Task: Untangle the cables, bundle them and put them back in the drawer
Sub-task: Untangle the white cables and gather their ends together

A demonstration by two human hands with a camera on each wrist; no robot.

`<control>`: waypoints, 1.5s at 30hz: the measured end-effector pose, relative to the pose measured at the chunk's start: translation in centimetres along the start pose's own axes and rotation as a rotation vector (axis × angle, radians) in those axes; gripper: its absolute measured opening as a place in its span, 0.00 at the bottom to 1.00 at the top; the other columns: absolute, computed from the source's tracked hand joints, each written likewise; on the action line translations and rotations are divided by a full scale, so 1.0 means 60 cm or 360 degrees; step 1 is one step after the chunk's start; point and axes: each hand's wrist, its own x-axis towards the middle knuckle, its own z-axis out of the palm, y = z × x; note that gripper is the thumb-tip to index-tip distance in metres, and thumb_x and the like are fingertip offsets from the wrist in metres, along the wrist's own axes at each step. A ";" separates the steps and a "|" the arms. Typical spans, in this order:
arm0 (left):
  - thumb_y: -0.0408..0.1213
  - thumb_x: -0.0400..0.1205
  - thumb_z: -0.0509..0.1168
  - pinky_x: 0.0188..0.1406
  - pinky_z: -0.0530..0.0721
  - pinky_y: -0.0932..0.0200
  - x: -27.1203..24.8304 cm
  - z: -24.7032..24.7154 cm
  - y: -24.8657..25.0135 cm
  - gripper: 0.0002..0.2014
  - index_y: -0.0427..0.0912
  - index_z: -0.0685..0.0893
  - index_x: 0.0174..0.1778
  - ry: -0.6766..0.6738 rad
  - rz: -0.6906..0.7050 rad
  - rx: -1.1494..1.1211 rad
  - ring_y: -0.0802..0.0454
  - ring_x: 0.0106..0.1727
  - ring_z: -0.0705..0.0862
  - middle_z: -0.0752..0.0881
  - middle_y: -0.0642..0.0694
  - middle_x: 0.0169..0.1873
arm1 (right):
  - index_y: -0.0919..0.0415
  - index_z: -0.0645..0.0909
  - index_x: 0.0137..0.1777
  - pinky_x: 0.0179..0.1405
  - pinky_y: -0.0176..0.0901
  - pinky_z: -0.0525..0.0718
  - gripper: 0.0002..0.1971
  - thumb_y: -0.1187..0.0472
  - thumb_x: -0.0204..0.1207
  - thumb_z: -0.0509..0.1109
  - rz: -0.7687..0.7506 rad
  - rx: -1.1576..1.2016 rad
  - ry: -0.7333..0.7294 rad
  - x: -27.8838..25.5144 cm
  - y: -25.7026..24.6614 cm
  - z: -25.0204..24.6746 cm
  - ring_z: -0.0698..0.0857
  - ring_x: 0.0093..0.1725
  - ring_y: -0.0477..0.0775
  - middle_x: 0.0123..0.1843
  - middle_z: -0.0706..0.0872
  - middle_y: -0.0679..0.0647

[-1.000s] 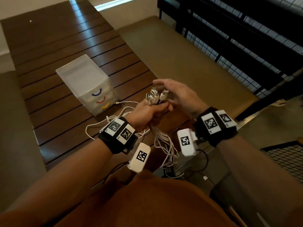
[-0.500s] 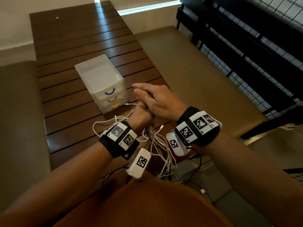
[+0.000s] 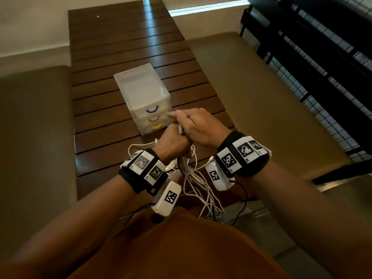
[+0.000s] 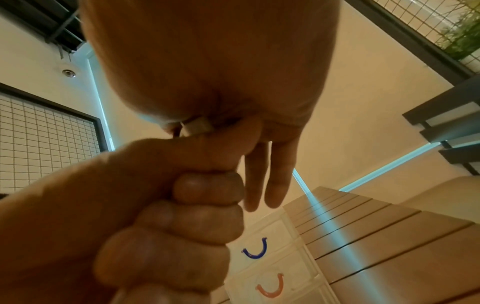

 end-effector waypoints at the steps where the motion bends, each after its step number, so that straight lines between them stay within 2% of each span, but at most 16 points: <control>1: 0.20 0.79 0.61 0.19 0.77 0.60 0.000 -0.002 -0.002 0.07 0.31 0.79 0.36 -0.0008 0.0003 -0.0023 0.54 0.18 0.78 0.77 0.42 0.22 | 0.54 0.86 0.62 0.64 0.56 0.80 0.24 0.49 0.83 0.49 0.0000 0.0025 -0.0045 0.002 -0.001 0.002 0.85 0.60 0.56 0.56 0.90 0.56; 5: 0.19 0.78 0.58 0.20 0.71 0.60 -0.020 -0.017 -0.020 0.06 0.30 0.79 0.39 0.0021 -0.0132 -0.0147 0.56 0.18 0.72 0.73 0.45 0.21 | 0.56 0.86 0.61 0.68 0.54 0.77 0.33 0.38 0.75 0.46 0.0045 0.0172 -0.0229 0.015 0.004 0.026 0.82 0.62 0.50 0.61 0.87 0.53; 8: 0.25 0.80 0.61 0.20 0.64 0.62 -0.031 -0.030 -0.026 0.09 0.40 0.76 0.35 0.0051 -0.0366 -0.0229 0.55 0.19 0.65 0.68 0.47 0.21 | 0.51 0.77 0.74 0.76 0.45 0.71 0.33 0.36 0.83 0.41 0.0017 0.0360 -0.0460 0.027 -0.006 0.033 0.76 0.70 0.41 0.72 0.79 0.46; 10: 0.33 0.83 0.64 0.20 0.60 0.63 -0.028 -0.049 -0.033 0.08 0.44 0.75 0.37 0.0110 -0.0490 -0.0426 0.56 0.20 0.63 0.67 0.50 0.22 | 0.52 0.70 0.78 0.59 0.24 0.78 0.30 0.42 0.87 0.36 0.0130 0.0681 -0.0453 0.041 -0.006 0.017 0.80 0.57 0.29 0.63 0.79 0.39; 11: 0.38 0.84 0.65 0.19 0.60 0.64 -0.027 -0.063 -0.039 0.08 0.45 0.75 0.38 0.0156 -0.0533 -0.0536 0.57 0.20 0.62 0.66 0.51 0.22 | 0.53 0.72 0.75 0.49 0.22 0.80 0.28 0.45 0.88 0.38 0.0237 0.0762 -0.0316 0.052 0.006 0.010 0.82 0.48 0.29 0.56 0.80 0.39; 14: 0.46 0.83 0.66 0.16 0.58 0.67 -0.035 -0.100 -0.061 0.12 0.48 0.73 0.36 0.0322 -0.0575 -0.0774 0.59 0.17 0.60 0.65 0.55 0.18 | 0.55 0.81 0.54 0.51 0.44 0.79 0.16 0.49 0.87 0.54 0.0466 0.0320 0.0055 0.094 0.086 -0.002 0.83 0.49 0.50 0.49 0.84 0.51; 17: 0.49 0.83 0.65 0.15 0.59 0.66 -0.048 -0.111 -0.084 0.16 0.48 0.73 0.32 0.0485 -0.0609 -0.0898 0.59 0.17 0.61 0.65 0.55 0.18 | 0.63 0.85 0.58 0.48 0.42 0.77 0.14 0.55 0.84 0.63 0.0556 -0.0151 -0.0307 0.098 0.161 0.027 0.82 0.46 0.51 0.49 0.85 0.54; 19: 0.51 0.83 0.64 0.13 0.60 0.67 -0.056 -0.110 -0.094 0.21 0.50 0.71 0.24 0.0558 -0.0640 -0.1013 0.59 0.15 0.62 0.65 0.54 0.17 | 0.61 0.84 0.62 0.48 0.41 0.79 0.14 0.55 0.83 0.64 0.0572 -0.0201 -0.0431 0.090 0.175 0.055 0.83 0.46 0.49 0.51 0.86 0.53; 23: 0.53 0.83 0.62 0.12 0.61 0.66 -0.073 -0.110 -0.107 0.26 0.51 0.68 0.19 0.0652 -0.0652 -0.1160 0.59 0.14 0.61 0.63 0.54 0.15 | 0.59 0.79 0.67 0.61 0.54 0.80 0.19 0.50 0.80 0.65 0.0665 -0.0527 -0.0183 0.110 0.195 0.094 0.81 0.63 0.65 0.67 0.79 0.61; 27: 0.55 0.84 0.61 0.14 0.60 0.66 -0.096 -0.105 -0.109 0.28 0.51 0.66 0.18 0.0739 -0.0617 -0.1107 0.58 0.16 0.60 0.63 0.54 0.15 | 0.64 0.81 0.58 0.54 0.57 0.83 0.13 0.59 0.79 0.64 0.0659 -0.0925 -0.0287 0.110 0.247 0.108 0.82 0.59 0.73 0.66 0.78 0.68; 30: 0.55 0.84 0.60 0.14 0.60 0.66 -0.100 -0.100 -0.112 0.28 0.50 0.67 0.17 0.0813 -0.0622 -0.1119 0.58 0.15 0.61 0.64 0.53 0.15 | 0.70 0.84 0.52 0.50 0.54 0.83 0.13 0.64 0.79 0.61 0.0702 -0.0902 -0.0301 0.105 0.275 0.101 0.83 0.56 0.73 0.62 0.81 0.72; 33: 0.55 0.83 0.62 0.14 0.60 0.67 -0.091 -0.088 -0.113 0.27 0.50 0.68 0.18 0.0874 -0.0632 -0.1099 0.58 0.15 0.62 0.65 0.53 0.16 | 0.72 0.84 0.49 0.42 0.49 0.81 0.12 0.66 0.80 0.60 0.0793 -0.0605 -0.0278 0.111 0.281 0.083 0.86 0.51 0.69 0.55 0.87 0.71; 36: 0.52 0.84 0.62 0.14 0.59 0.67 -0.075 -0.076 -0.104 0.21 0.46 0.77 0.27 0.0848 -0.0628 -0.1086 0.59 0.15 0.63 0.66 0.53 0.16 | 0.67 0.77 0.58 0.30 0.44 0.85 0.08 0.70 0.82 0.60 0.0949 0.0501 -0.0012 0.098 0.241 0.052 0.86 0.36 0.56 0.44 0.89 0.63; 38: 0.47 0.85 0.62 0.15 0.59 0.66 -0.066 -0.074 -0.099 0.15 0.42 0.84 0.38 0.0781 -0.0600 -0.1089 0.59 0.16 0.62 0.66 0.53 0.18 | 0.64 0.77 0.61 0.32 0.39 0.86 0.09 0.71 0.82 0.62 0.0920 0.1072 0.0077 0.082 0.196 0.024 0.85 0.38 0.51 0.42 0.87 0.58; 42: 0.38 0.83 0.67 0.15 0.59 0.68 -0.048 -0.076 -0.095 0.06 0.40 0.85 0.44 0.0721 -0.0520 -0.1177 0.60 0.19 0.61 0.64 0.53 0.21 | 0.62 0.82 0.53 0.38 0.34 0.87 0.06 0.69 0.82 0.64 0.0572 0.1234 -0.0143 0.059 0.115 -0.001 0.89 0.38 0.45 0.39 0.90 0.54; 45: 0.41 0.79 0.70 0.14 0.58 0.69 -0.045 -0.082 -0.078 0.07 0.41 0.83 0.44 0.0642 -0.0381 -0.1364 0.61 0.18 0.60 0.65 0.56 0.19 | 0.60 0.83 0.48 0.41 0.36 0.87 0.05 0.69 0.80 0.67 0.0370 0.1135 -0.0328 0.037 0.068 0.009 0.89 0.38 0.45 0.37 0.91 0.53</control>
